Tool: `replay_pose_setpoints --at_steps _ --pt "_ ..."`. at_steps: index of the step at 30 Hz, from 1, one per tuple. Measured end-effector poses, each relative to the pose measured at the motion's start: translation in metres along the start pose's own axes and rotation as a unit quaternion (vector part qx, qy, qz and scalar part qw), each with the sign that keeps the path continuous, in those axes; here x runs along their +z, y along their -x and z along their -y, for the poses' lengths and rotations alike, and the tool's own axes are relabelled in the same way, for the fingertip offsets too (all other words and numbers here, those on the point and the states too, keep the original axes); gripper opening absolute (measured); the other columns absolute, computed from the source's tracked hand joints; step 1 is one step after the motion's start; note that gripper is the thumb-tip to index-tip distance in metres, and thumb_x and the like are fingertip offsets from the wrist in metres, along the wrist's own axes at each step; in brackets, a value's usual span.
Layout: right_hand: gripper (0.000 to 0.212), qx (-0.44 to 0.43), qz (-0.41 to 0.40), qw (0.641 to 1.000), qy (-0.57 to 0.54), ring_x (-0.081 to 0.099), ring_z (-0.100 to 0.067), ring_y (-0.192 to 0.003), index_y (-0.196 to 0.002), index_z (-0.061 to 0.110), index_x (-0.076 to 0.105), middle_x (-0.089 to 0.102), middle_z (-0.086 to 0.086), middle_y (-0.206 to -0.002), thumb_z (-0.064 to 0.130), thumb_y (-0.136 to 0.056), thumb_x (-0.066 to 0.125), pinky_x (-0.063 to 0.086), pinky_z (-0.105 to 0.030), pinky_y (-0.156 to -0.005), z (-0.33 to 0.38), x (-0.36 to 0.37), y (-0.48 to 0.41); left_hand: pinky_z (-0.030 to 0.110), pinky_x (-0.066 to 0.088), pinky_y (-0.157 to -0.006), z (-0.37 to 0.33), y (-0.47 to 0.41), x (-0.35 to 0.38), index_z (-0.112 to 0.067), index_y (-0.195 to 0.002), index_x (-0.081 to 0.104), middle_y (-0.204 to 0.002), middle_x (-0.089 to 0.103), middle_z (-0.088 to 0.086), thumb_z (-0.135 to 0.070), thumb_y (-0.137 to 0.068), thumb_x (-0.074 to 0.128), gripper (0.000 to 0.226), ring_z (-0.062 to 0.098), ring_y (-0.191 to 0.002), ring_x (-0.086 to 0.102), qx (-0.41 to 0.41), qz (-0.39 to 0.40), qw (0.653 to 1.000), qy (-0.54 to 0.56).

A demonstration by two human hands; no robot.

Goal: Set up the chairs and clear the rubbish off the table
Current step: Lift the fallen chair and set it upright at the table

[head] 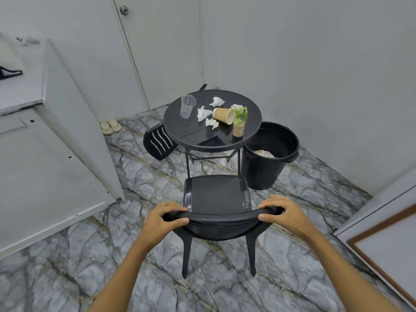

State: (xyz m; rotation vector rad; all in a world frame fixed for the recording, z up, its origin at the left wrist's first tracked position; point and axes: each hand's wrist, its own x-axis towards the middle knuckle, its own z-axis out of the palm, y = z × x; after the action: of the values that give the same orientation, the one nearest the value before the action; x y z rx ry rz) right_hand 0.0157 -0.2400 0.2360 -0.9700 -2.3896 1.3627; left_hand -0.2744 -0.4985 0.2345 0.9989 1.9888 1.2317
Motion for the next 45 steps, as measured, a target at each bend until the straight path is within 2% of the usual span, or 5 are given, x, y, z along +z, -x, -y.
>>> replay_pose_setpoints --at_steps 13,25,29,38,45 --pt "0.013 0.067 -0.125 0.990 -0.005 0.053 0.023 -0.100 -0.096 0.039 0.074 0.066 0.031 -0.103 0.032 -0.086 0.069 0.037 -0.002 -0.076 0.004 -0.019 0.049 0.031 0.048 -0.098 -0.076 -0.062 -0.004 -0.040 -0.111 0.064 -0.115 0.064 -0.010 -0.053 -0.090 0.061 0.025 0.007 -0.107 0.060 -0.091 0.288 0.924 -0.236" --pt "0.021 0.163 -0.210 0.964 0.008 0.062 -0.002 -0.102 -0.107 0.022 0.073 0.070 0.011 -0.108 0.029 -0.088 0.068 0.048 -0.020 -0.089 -0.050 -0.080 0.140 0.028 0.042 -0.095 -0.151 -0.086 0.169 -0.043 -0.130 0.053 -0.127 0.058 -0.015 -0.047 -0.091 0.063 0.040 0.006 -0.119 0.054 0.095 0.342 0.916 -0.185" --pt "0.023 0.187 -0.214 0.959 0.012 0.060 0.002 -0.101 -0.110 0.022 0.072 0.067 0.015 -0.109 0.029 -0.088 0.068 0.040 -0.001 -0.078 -0.086 -0.109 0.165 0.029 0.041 -0.102 -0.160 -0.088 0.232 -0.043 -0.131 0.051 -0.134 0.055 -0.012 -0.047 -0.092 0.062 0.040 0.006 -0.125 0.049 0.092 0.386 0.899 -0.184" --pt "0.018 0.239 -0.208 0.948 -0.029 0.063 -0.001 -0.101 -0.106 0.025 0.072 0.069 0.009 -0.106 0.024 -0.088 0.069 0.050 -0.024 -0.093 -0.177 -0.196 0.207 0.017 0.037 -0.091 -0.167 -0.106 0.356 -0.029 -0.137 0.051 -0.134 0.053 -0.009 -0.034 -0.096 0.062 0.042 0.002 -0.119 0.047 0.062 0.372 0.905 -0.196" --pt "0.018 0.248 -0.160 0.955 -0.015 0.061 -0.002 -0.099 -0.106 0.029 0.070 0.068 0.012 -0.105 0.031 -0.089 0.067 0.047 -0.016 -0.086 -0.229 -0.253 0.183 0.035 0.045 -0.102 -0.158 -0.126 0.402 -0.040 -0.127 0.051 -0.127 0.055 -0.007 -0.036 -0.095 0.062 0.034 0.014 -0.121 0.052 -0.022 0.361 0.914 -0.181"
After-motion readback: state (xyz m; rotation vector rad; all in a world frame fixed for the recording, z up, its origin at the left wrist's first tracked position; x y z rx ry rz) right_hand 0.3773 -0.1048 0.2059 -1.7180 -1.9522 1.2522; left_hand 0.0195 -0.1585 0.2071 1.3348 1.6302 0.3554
